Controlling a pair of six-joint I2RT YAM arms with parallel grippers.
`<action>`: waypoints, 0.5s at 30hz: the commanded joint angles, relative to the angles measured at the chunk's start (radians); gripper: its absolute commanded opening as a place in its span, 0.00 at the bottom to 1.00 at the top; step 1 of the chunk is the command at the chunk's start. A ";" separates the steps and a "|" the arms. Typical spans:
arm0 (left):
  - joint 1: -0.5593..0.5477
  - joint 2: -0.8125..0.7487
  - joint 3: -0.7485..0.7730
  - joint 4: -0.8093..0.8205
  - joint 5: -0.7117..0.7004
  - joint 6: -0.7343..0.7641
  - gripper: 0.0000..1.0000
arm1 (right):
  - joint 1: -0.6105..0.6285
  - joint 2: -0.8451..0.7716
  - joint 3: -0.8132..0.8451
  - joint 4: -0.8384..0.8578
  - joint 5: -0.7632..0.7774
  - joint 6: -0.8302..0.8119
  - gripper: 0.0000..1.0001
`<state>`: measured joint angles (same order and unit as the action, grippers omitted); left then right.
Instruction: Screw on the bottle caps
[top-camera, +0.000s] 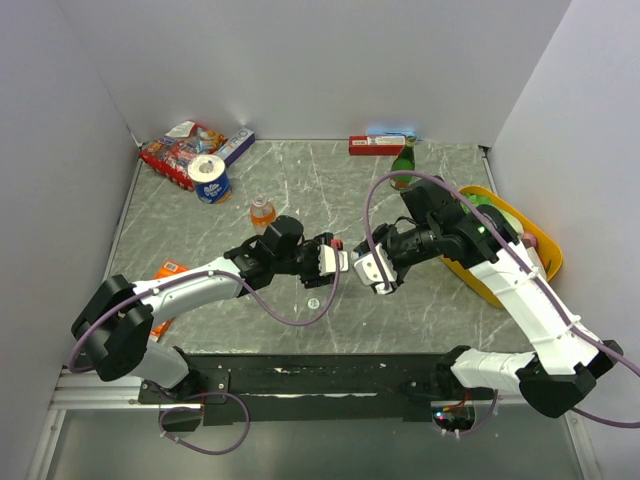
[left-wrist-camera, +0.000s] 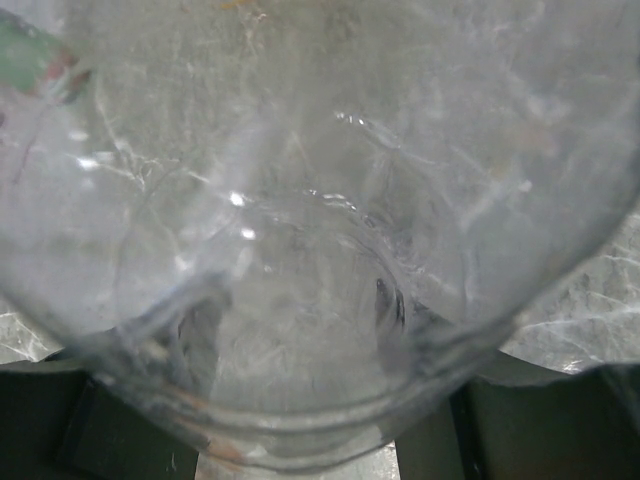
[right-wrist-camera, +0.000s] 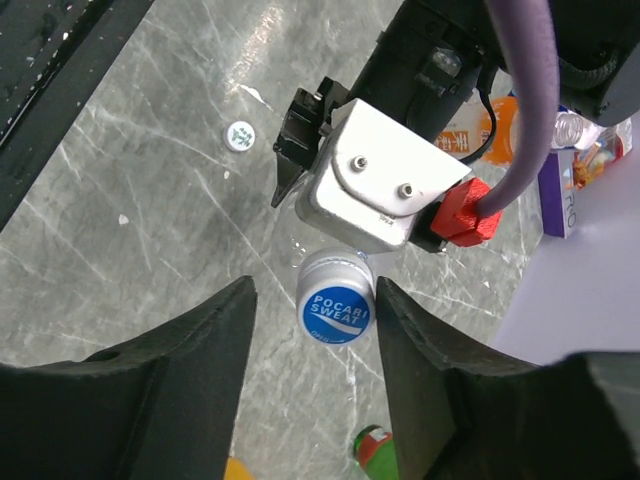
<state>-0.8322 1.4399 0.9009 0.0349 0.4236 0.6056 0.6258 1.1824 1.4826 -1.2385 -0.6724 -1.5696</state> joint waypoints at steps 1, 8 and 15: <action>-0.007 -0.013 0.038 0.020 0.014 0.037 0.01 | 0.012 0.013 0.024 -0.013 -0.003 -0.012 0.53; -0.007 -0.019 0.020 0.072 -0.014 0.040 0.01 | 0.012 0.034 0.016 -0.018 0.023 0.011 0.43; -0.050 -0.003 -0.036 0.336 -0.207 -0.122 0.01 | 0.006 0.132 0.040 0.112 0.108 0.387 0.13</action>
<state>-0.8410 1.4399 0.8848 0.0834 0.3431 0.6163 0.6315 1.2224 1.4868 -1.1919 -0.6266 -1.4933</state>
